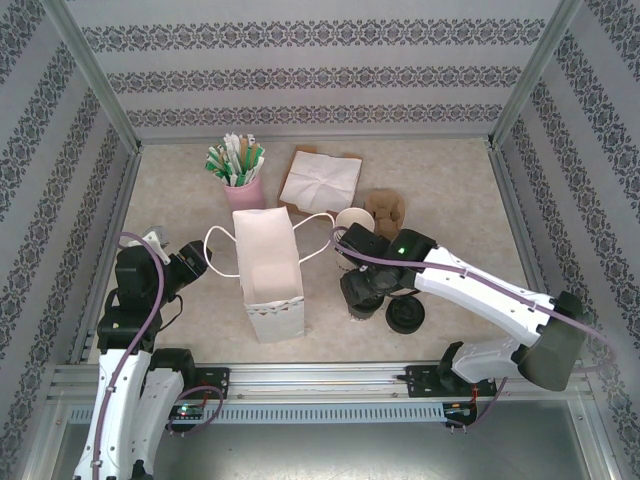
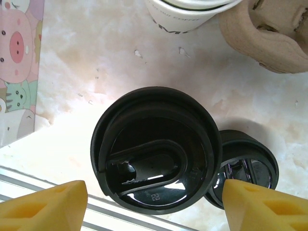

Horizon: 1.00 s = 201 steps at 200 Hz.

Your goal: Pack the takeout coffee

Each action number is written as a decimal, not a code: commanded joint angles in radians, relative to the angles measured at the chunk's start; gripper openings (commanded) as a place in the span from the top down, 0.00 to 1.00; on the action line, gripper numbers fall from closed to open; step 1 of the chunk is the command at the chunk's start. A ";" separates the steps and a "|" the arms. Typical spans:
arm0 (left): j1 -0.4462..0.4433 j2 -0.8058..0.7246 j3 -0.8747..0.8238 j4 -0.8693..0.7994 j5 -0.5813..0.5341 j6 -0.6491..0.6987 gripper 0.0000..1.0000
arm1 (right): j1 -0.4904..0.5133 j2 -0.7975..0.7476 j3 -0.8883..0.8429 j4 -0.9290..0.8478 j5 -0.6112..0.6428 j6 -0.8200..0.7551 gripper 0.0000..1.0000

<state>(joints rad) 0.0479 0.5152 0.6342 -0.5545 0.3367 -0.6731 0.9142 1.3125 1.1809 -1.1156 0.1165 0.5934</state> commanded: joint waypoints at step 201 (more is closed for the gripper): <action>0.009 -0.002 -0.037 0.050 0.015 -0.043 0.38 | 0.081 0.084 0.073 -0.109 0.071 1.192 0.15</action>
<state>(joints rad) 0.0479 0.5152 0.6136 -0.5442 0.3370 -0.7006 0.9867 1.3785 1.2316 -1.2186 0.1749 1.7237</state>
